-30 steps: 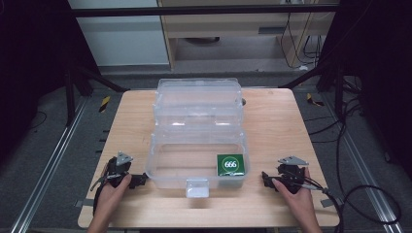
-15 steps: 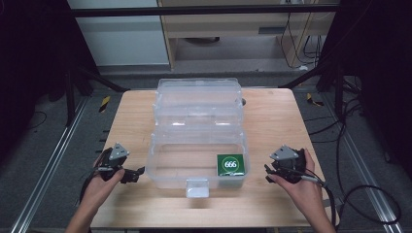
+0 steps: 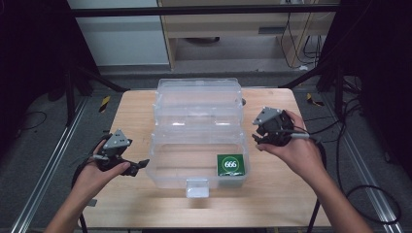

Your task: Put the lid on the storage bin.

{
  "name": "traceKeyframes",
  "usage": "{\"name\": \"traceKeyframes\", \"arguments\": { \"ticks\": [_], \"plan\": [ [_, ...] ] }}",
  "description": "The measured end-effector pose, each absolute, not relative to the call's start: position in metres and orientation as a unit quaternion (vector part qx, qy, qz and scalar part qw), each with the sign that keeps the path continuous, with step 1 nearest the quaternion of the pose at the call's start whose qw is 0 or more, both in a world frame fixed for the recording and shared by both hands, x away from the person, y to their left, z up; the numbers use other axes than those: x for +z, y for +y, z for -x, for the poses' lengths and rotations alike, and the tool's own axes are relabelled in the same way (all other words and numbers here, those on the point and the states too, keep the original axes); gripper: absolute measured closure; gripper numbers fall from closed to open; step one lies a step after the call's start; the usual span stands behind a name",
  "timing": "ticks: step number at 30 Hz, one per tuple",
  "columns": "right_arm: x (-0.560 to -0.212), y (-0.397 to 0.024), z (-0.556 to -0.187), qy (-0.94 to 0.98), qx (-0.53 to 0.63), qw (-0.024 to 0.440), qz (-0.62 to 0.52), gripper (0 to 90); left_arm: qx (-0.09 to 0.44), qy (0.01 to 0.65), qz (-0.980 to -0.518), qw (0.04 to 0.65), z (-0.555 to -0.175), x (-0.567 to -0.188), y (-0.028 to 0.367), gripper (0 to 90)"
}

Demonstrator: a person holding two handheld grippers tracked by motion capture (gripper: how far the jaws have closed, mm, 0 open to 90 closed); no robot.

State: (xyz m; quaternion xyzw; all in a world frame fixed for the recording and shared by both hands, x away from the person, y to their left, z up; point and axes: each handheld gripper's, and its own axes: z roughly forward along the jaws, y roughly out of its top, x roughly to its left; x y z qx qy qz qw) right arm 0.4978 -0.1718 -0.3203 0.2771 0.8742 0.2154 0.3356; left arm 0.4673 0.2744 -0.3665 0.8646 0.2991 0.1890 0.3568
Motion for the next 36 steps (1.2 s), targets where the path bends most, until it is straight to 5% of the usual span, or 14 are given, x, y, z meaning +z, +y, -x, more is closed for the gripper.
{"name": "traceKeyframes", "arguments": {
  "ticks": [14,22,29,36],
  "plan": [
    [-0.271,-0.138,-0.545,0.921,0.201,0.282,-0.179,59.8,0.161,0.178,-0.919,0.313,-0.465,-0.333,0.228,11.5],
    [-0.267,-0.116,-0.545,0.934,0.172,0.285,-0.133,68.4,0.143,0.147,-0.934,0.293,-0.457,-0.335,0.211,22.2],
    [-0.279,-0.093,-0.552,0.944,0.136,0.284,-0.094,64.8,0.128,0.137,-0.952,0.243,-0.45,-0.345,0.205,26.6],
    [-0.285,-0.072,-0.571,0.952,0.127,0.265,-0.081,53.2,0.119,0.119,-0.958,0.233,-0.453,-0.351,0.2,21.3]
  ]
}}
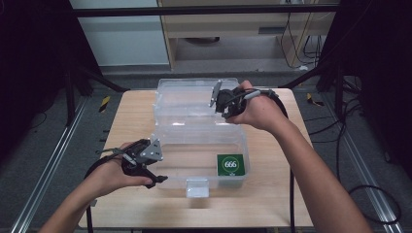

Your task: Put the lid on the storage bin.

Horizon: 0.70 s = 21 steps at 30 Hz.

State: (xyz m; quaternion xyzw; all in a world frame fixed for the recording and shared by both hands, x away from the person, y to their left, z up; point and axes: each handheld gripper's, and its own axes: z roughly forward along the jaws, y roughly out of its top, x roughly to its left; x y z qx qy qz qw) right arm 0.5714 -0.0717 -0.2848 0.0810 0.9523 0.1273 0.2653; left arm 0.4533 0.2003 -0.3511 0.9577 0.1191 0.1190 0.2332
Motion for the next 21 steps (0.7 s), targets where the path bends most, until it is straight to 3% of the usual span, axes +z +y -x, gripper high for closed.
{"name": "traceKeyframes", "arguments": {
  "ticks": [6,14,21],
  "plan": [
    [-0.291,-0.062,-0.582,0.962,0.106,0.245,-0.059,56.2,0.118,0.101,-0.962,0.224,-0.448,-0.355,0.197,22.0],
    [-0.293,-0.055,-0.588,0.966,0.084,0.241,-0.032,67.8,0.106,0.071,-0.974,0.189,-0.445,-0.357,0.186,33.4],
    [-0.297,-0.053,-0.593,0.969,0.064,0.238,-0.028,71.1,0.102,0.051,-0.979,0.166,-0.447,-0.362,0.178,39.2]
  ]
}}
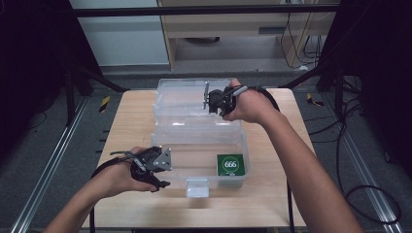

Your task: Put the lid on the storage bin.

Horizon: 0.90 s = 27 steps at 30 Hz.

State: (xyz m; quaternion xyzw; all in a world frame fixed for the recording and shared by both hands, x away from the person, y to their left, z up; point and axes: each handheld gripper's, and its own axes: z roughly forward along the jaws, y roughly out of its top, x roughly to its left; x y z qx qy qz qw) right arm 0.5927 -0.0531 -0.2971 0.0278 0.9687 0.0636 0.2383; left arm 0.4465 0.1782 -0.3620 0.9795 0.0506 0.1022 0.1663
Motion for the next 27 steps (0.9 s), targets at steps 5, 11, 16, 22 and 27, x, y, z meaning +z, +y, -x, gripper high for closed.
{"name": "traceKeyframes", "arguments": {
  "ticks": [5,11,16,22,27],
  "plan": [
    [-0.302,-0.051,-0.594,0.971,0.057,0.231,-0.017,79.4,0.1,0.038,-0.983,0.148,-0.446,-0.367,0.175,46.9],
    [-0.304,-0.05,-0.595,0.971,0.065,0.229,-0.011,80.4,0.092,0.031,-0.985,0.142,-0.449,-0.374,0.175,54.1],
    [-0.304,-0.051,-0.594,0.971,0.068,0.23,-0.01,80.8,0.079,0.024,-0.986,0.147,-0.453,-0.383,0.173,61.5],
    [-0.304,-0.05,-0.591,0.968,0.063,0.241,-0.008,80.9,0.081,0.028,-0.987,0.137,-0.453,-0.393,0.169,69.4],
    [-0.305,-0.05,-0.59,0.968,0.066,0.244,-0.006,81.7,0.104,0.052,-0.983,0.141,-0.452,-0.394,0.172,80.1]
  ]
}}
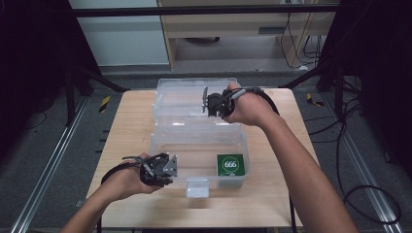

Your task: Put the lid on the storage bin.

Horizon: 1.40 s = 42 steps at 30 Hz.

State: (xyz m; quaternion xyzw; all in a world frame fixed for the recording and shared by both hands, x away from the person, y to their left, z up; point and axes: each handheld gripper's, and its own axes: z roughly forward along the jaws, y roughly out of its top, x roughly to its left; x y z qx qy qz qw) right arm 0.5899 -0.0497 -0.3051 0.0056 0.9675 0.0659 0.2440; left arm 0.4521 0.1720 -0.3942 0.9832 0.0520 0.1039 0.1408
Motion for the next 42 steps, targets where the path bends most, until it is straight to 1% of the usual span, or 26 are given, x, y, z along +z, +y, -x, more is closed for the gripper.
{"name": "traceKeyframes", "arguments": {
  "ticks": [5,18,36,42],
  "plan": [
    [-0.304,-0.05,-0.589,0.969,0.07,0.238,-0.006,83.1,0.118,0.068,-0.979,0.15,-0.448,-0.396,0.172,79.6],
    [-0.298,-0.048,-0.576,0.969,0.082,0.234,-0.011,85.9,0.139,0.079,-0.976,0.149,-0.444,-0.397,0.171,78.9],
    [-0.296,-0.053,-0.543,0.958,0.105,0.266,-0.008,85.6,0.145,0.096,-0.974,0.148,-0.44,-0.398,0.17,77.6],
    [-0.297,-0.052,-0.549,0.959,0.104,0.262,-0.009,85.1,0.143,0.099,-0.973,0.152,-0.441,-0.398,0.17,77.5]
  ]
}}
